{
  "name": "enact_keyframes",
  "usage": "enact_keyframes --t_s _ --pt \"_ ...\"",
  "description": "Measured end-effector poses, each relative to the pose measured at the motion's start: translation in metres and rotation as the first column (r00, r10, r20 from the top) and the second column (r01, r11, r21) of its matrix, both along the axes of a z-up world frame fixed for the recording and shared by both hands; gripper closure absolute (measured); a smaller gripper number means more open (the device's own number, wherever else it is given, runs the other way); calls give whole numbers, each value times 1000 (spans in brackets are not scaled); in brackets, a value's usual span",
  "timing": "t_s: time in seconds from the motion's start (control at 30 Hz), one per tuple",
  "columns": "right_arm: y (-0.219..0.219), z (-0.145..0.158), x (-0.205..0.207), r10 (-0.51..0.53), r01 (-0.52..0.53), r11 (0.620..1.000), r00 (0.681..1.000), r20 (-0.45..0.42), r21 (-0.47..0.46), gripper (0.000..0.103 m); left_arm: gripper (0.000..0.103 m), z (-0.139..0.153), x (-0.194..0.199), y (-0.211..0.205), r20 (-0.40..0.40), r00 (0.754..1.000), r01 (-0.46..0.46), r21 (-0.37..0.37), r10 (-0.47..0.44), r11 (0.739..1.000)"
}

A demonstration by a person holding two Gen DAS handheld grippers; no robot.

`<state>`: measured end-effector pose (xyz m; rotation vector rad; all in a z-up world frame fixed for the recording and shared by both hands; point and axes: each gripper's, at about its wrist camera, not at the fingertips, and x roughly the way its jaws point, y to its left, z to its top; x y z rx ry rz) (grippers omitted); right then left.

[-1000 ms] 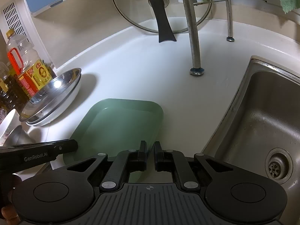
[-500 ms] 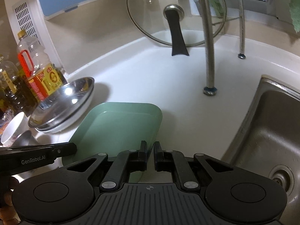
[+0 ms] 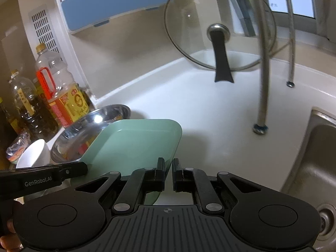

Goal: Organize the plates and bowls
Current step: 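Lift the green tray and carry it over the steel plate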

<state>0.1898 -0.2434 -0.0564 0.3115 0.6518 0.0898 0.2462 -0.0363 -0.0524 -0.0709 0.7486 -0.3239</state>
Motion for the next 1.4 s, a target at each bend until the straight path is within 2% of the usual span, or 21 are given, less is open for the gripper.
enact_keyframes --t_s 0.43,0.77,1.4 --pt "42 7 46 97 -97 995 994 51 -4 96 97 8 24 44 26 995 -92 5 92 996" --pt "76 1 87 158 -158 987 986 42 -8 96 97 3 49 74 20 989 -147 16 147 989" --pt "96 -19 141 165 -165 986 986 -25 -4 96 97 -14 96 90 -51 987 -148 45 150 988"
